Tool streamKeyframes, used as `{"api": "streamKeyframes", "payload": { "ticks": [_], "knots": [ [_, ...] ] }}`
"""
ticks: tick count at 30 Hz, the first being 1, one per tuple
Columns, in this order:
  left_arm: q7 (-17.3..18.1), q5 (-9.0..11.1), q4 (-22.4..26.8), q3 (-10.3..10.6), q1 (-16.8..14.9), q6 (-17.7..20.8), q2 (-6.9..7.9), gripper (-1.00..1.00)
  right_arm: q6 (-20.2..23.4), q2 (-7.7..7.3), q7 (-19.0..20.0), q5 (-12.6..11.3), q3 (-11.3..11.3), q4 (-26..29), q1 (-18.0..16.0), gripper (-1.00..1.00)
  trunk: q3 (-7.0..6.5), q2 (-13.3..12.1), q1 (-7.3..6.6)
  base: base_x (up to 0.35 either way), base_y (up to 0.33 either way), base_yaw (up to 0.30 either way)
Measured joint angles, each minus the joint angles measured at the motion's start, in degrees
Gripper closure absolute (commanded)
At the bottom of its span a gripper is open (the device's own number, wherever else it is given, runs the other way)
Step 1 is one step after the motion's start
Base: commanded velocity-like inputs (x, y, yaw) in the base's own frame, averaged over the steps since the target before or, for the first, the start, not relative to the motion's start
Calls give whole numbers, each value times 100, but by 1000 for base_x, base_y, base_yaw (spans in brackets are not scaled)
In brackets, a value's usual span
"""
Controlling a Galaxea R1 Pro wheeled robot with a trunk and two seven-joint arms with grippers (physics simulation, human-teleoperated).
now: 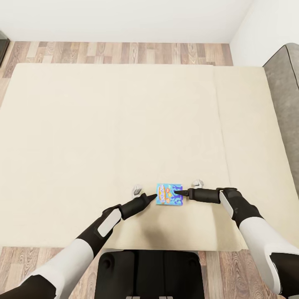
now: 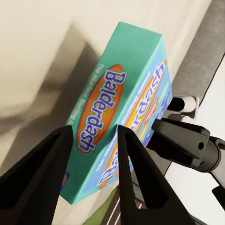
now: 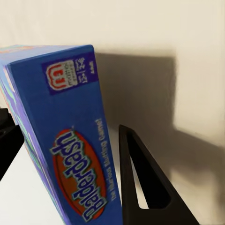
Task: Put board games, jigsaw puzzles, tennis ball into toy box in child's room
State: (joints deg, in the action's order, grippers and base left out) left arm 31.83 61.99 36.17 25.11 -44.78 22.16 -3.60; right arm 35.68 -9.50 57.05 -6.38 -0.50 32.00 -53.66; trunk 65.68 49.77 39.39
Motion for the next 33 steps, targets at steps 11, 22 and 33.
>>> {"api": "streamKeyframes", "payload": {
  "ticks": [11, 22, 33],
  "knots": [
    [8, -2, 1, 0, 0, -2, -4, 100, 8, -3, 10, -6, 1, 0, -1, 100, 0, 0, 1, 0, 0, 0],
    [5, -2, 1, 0, 0, -2, -7, 100, 6, -5, 40, 12, -13, -4, -1, 100, 0, 0, 3, 0, 0, 0],
    [8, 5, 2, 4, 0, 3, -5, 100, 4, -6, 54, 23, -21, -5, -1, 100, 0, 0, 4, 0, 0, 0]
  ]
}}
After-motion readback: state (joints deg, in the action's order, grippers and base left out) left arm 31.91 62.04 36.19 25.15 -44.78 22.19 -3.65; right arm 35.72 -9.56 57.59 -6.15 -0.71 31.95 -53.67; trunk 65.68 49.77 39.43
